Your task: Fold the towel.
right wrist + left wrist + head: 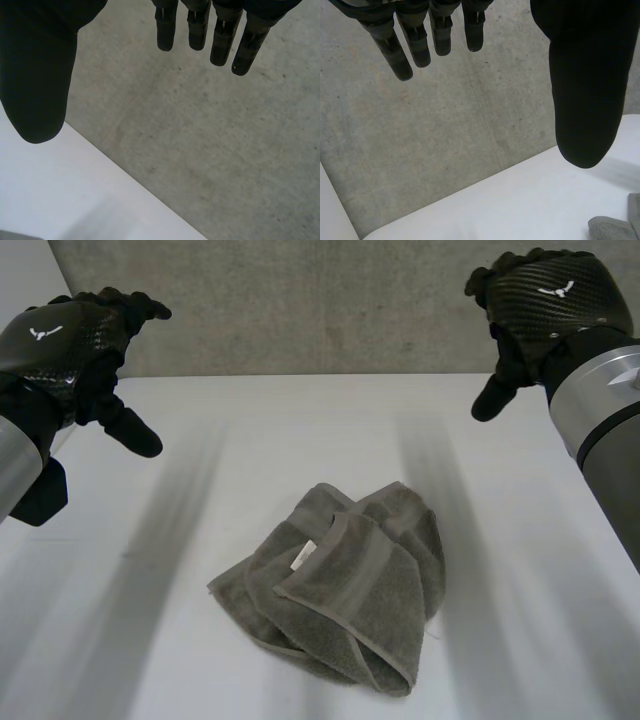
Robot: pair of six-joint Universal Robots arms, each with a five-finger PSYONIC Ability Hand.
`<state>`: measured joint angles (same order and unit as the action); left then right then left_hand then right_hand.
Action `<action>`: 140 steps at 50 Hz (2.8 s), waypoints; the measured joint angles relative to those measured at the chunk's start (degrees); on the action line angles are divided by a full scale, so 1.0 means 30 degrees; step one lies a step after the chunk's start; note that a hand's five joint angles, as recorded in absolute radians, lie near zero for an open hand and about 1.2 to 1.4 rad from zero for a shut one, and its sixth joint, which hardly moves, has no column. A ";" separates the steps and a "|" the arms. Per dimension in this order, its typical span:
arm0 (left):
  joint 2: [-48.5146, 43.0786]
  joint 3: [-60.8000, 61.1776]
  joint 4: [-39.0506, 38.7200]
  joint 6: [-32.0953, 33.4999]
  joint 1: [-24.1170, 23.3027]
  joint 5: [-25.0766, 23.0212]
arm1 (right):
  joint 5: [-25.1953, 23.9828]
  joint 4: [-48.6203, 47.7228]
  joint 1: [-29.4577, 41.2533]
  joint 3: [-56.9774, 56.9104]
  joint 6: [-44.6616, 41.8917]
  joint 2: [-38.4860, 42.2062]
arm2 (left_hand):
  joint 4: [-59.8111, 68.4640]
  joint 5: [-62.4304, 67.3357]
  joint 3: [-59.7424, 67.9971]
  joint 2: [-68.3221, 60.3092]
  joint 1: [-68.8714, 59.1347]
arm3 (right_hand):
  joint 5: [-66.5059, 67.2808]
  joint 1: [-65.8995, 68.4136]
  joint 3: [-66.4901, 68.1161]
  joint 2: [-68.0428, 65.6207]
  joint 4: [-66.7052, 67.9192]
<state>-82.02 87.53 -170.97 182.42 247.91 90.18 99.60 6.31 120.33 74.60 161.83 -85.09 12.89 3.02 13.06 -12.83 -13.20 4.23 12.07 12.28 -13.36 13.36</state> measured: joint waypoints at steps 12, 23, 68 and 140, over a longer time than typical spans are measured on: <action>0.0006 -0.0382 0.0361 0.0026 0.0015 -0.0016 | 0.0132 0.0107 -0.0532 0.0141 -0.0061 0.0121 | -0.0781 -0.0412 -0.0859 0.0771 0.0771 | -0.0002 0.0002 0.0000 0.0000 0.0000; -0.0117 -0.0578 0.0205 0.0095 0.0020 -0.0138 | -0.0648 0.0775 -0.0348 0.0176 -0.0706 0.0293 | -0.0879 -0.0429 -0.0919 0.0879 0.0856 | -0.0002 0.0002 0.0000 0.0000 0.0000; -0.4497 0.1748 -0.3585 0.0233 0.1364 -0.2563 | -0.7887 -0.0039 0.2091 -0.0482 -0.6379 0.5060 | -0.0719 -0.0436 -0.0766 0.0665 0.0793 | 1.7096 1.4466 1.8416 -1.8015 1.8253; -0.8215 -0.7290 -0.9179 0.2263 -0.2204 0.0462 | -0.3398 -1.0727 -0.1484 -0.1340 -0.3015 0.2474 | 1.7811 1.8035 1.7522 -1.7597 -1.7695 | 1.7232 1.4466 1.8587 -1.8166 1.8372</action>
<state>-106.66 65.66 -198.50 189.21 241.29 91.57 89.40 -25.87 115.87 70.58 152.78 -77.66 66.32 57.13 65.62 -65.62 -66.28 55.93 55.47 68.04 -67.86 68.47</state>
